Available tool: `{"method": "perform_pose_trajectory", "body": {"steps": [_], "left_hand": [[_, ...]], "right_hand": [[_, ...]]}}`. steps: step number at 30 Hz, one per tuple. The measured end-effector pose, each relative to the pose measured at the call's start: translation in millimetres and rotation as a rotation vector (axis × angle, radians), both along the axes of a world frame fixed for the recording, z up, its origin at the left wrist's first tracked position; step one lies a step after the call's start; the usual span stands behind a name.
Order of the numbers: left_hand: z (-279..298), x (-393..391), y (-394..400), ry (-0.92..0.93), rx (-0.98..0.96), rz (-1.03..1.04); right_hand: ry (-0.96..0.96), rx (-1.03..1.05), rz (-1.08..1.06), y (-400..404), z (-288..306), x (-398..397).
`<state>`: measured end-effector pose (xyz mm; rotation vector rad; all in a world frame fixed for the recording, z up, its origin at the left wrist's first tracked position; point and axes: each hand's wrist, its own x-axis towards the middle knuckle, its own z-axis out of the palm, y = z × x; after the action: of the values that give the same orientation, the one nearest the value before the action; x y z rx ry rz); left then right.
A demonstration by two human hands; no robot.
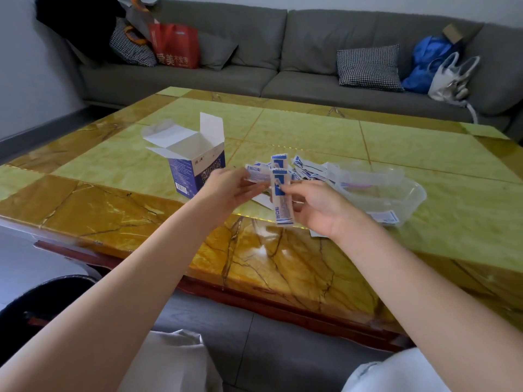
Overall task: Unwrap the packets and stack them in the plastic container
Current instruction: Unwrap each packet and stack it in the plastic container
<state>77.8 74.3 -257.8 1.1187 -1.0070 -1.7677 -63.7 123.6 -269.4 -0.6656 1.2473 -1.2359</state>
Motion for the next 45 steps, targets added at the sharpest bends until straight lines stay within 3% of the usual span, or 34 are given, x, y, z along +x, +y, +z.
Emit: {"method": "perform_pose_trajectory", "body": {"steps": [3,5,9,14,19,24,33,41,45], "left_hand": [[0,-6,9,-0.175,-0.175,-0.235],[4,-7,12,-0.301,-0.278,-0.256],[4,-16,17,-0.557,-0.432,-0.407],[-10,-35,20,-0.934,-0.828,-0.593],[-30,-63,29,-1.127,-1.084,-0.682],[-40,-83,30,-1.26,-1.285,-0.713],[-36,-91,34,-1.278,-1.443,-0.622],[-30,-56,22,-1.189,-1.28,-0.441],[-26,-36,14,-1.11,-1.108,-0.319]], "right_hand": [[0.15,-0.072,-0.114,-1,2,5],[0.303,-0.153,-0.158,-1,6,7],[0.385,-0.288,-0.167,9,22,0],[0.987,-0.412,-0.13,26,34,-31],[1.345,-0.267,0.088,50,19,-67],[1.379,-0.219,0.116,62,4,-93],[1.541,-0.166,0.264,69,-10,-102],[1.501,-0.238,0.223,68,-10,-87],[1.49,-0.304,0.169,60,-6,-70]]}}
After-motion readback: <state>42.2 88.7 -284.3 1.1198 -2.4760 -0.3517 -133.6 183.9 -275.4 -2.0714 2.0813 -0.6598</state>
